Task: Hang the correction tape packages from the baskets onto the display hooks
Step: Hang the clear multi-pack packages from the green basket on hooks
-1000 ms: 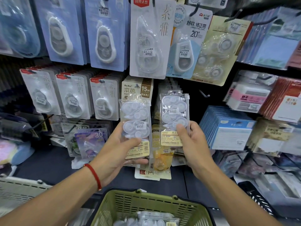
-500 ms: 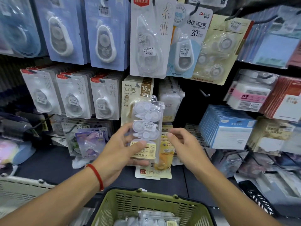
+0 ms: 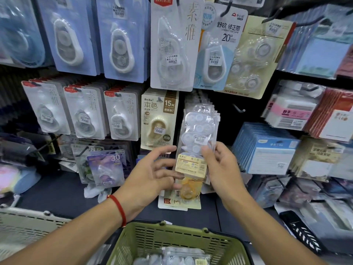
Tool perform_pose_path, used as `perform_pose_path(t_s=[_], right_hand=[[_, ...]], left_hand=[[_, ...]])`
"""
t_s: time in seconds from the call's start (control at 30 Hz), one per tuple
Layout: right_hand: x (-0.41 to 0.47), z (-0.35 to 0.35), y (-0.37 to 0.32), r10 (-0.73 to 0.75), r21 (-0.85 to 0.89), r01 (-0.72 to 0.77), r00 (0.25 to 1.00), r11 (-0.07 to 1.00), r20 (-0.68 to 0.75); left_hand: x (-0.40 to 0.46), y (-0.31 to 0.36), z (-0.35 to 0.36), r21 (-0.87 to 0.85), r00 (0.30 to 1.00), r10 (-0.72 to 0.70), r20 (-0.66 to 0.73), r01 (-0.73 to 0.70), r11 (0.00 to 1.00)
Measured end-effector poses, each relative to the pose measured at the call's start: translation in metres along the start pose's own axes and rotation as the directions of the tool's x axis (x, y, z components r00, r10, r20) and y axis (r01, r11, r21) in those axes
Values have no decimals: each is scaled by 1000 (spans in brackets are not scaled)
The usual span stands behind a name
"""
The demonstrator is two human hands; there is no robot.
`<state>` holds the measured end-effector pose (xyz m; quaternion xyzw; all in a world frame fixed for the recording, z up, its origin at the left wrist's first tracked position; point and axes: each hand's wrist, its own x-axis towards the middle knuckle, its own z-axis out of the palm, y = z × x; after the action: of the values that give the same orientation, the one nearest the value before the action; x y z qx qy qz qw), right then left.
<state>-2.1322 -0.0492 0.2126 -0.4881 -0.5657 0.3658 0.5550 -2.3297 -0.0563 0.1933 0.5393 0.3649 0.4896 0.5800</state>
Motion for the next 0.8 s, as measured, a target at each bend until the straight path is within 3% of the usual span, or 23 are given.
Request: perform_pose_path(t_s=[0.23, 0.8], right_hand=[[6, -6, -6, -30, 36, 31, 999, 999, -37], [8, -11, -11, -75, -16, 74, 994, 997, -76]], left_hand=[[2, -1, 2, -35, 995, 50, 88, -47, 998], [1, 7, 7, -103, 993, 56, 101, -45, 994]])
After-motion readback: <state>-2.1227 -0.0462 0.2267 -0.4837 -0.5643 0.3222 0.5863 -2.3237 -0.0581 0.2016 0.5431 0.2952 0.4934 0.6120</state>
